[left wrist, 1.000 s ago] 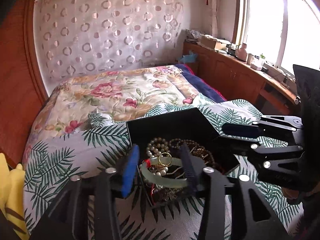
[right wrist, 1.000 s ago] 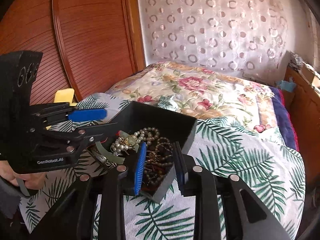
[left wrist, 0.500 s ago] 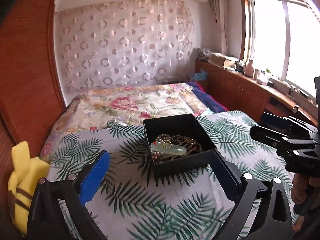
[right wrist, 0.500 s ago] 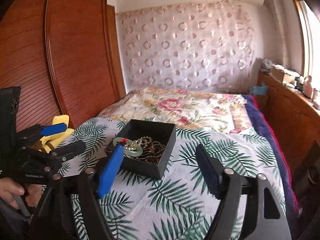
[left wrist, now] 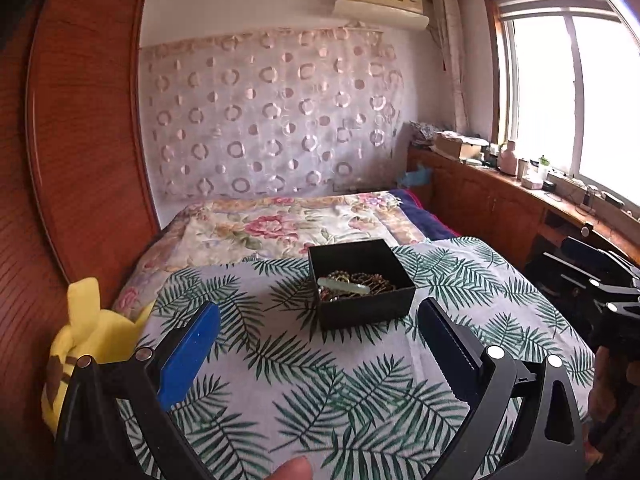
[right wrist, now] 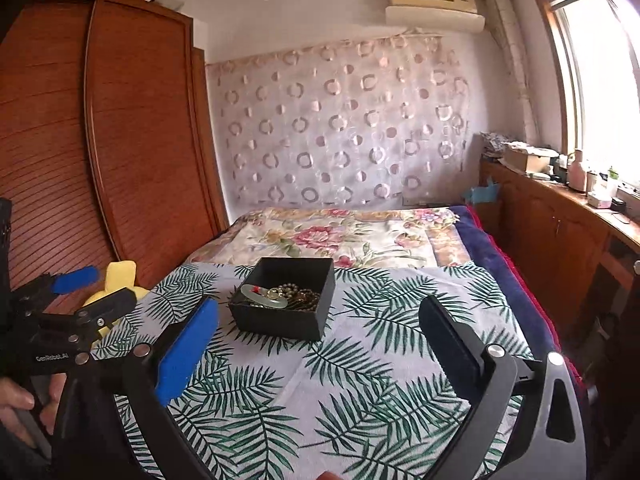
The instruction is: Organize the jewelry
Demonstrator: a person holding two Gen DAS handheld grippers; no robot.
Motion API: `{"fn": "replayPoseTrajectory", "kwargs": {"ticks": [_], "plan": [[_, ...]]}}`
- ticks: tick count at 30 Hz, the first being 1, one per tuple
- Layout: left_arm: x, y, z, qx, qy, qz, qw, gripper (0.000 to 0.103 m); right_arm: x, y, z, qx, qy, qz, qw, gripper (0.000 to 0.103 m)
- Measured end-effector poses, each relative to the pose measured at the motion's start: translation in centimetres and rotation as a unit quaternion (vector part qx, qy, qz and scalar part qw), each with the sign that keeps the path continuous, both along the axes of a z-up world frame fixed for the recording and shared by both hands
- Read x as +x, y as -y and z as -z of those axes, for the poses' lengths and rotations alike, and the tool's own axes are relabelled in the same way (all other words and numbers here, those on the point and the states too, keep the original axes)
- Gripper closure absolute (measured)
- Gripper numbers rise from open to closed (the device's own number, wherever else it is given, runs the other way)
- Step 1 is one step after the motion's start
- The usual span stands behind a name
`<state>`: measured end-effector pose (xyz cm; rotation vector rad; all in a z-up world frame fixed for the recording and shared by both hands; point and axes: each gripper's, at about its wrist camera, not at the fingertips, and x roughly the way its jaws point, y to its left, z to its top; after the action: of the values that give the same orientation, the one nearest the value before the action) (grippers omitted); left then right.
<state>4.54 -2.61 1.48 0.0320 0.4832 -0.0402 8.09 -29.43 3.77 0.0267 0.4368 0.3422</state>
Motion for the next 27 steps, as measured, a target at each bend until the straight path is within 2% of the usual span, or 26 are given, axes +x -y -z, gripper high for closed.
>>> {"fn": "replayPoseTrajectory", "kwargs": {"ticks": [5,12,27], "plan": [[-0.4,-0.5,0.5,-0.001,-0.004,-0.012,0.9999,0.008,-0.7,0.2,0.7,-0.002,-0.003,0.001,1.000,0.002],[-0.5,-1.6,1.2,-0.022,-0.001,-0.022,0.9995,0.008,-0.7,0.0,1.2,-0.002,-0.004,0.005,1.000,0.002],[-0.7,-1.5,1.6,-0.017,-0.001,-0.014,0.9998,0.008,-0.7,-0.6,1.6,-0.003,-0.005,0.002,1.000,0.002]]}}
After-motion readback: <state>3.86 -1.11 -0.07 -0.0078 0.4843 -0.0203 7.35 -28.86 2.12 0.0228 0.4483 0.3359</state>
